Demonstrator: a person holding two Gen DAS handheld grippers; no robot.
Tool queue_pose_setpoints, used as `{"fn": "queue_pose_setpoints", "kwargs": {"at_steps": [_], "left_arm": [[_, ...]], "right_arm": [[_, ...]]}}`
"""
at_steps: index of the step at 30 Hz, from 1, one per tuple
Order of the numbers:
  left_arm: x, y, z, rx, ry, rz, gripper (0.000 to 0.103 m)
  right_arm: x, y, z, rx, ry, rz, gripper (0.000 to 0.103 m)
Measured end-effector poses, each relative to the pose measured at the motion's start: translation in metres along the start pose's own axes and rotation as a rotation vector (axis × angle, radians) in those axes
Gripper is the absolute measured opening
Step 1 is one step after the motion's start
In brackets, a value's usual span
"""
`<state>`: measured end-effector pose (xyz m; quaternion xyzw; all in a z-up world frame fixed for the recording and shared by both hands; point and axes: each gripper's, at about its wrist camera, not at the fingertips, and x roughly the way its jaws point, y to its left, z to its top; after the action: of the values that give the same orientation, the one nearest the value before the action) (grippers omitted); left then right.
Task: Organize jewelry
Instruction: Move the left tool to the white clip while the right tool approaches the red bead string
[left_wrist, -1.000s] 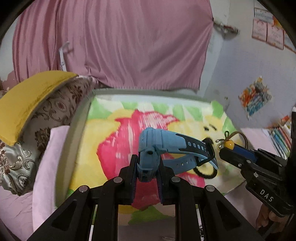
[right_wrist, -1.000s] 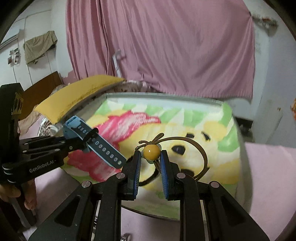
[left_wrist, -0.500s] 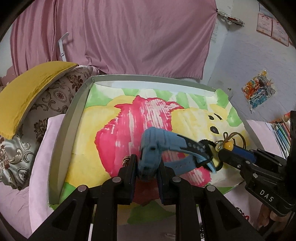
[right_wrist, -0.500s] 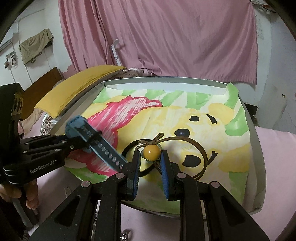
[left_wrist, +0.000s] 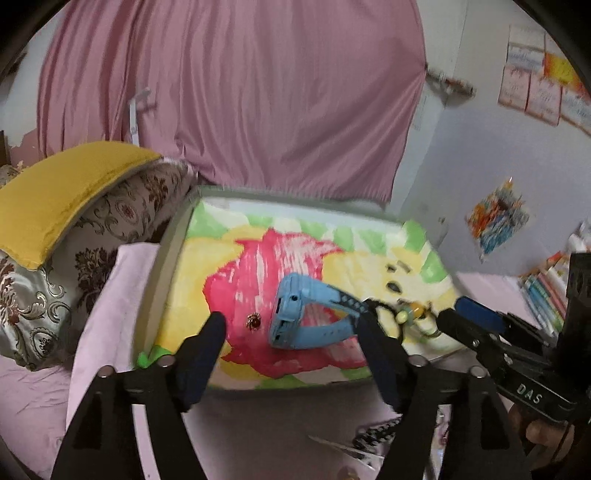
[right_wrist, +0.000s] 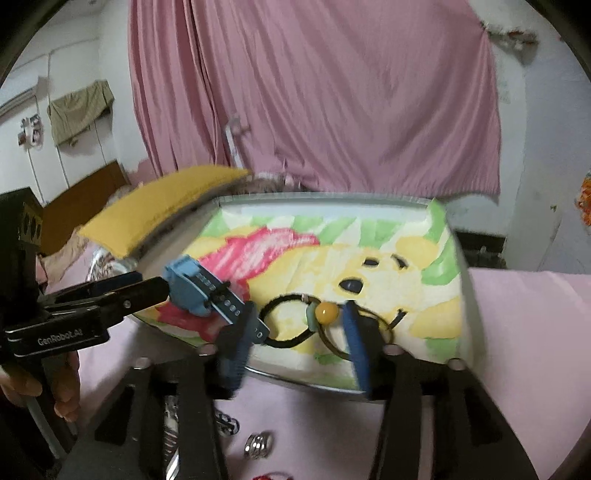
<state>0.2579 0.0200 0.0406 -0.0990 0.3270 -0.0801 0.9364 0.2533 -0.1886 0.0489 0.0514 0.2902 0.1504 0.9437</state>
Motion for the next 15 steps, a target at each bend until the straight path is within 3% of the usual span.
{"fn": "queue_pose_setpoints", "kwargs": {"at_steps": [6, 9, 15], "left_arm": [[-0.038, -0.003, -0.010, -0.019, -0.150, 0.000, 0.100], [-0.055, -0.006, -0.017, -0.011, -0.204, -0.004, 0.102], [-0.078, -0.013, -0.038, 0.034, -0.260, 0.003, 0.102]], "right_arm": [[-0.047, 0.003, -0.008, -0.014, -0.148, -0.043, 0.081], [-0.069, 0.008, -0.015, -0.040, -0.206, -0.063, 0.092], [-0.104, 0.017, -0.034, -0.108, -0.289, -0.101, 0.100]]}}
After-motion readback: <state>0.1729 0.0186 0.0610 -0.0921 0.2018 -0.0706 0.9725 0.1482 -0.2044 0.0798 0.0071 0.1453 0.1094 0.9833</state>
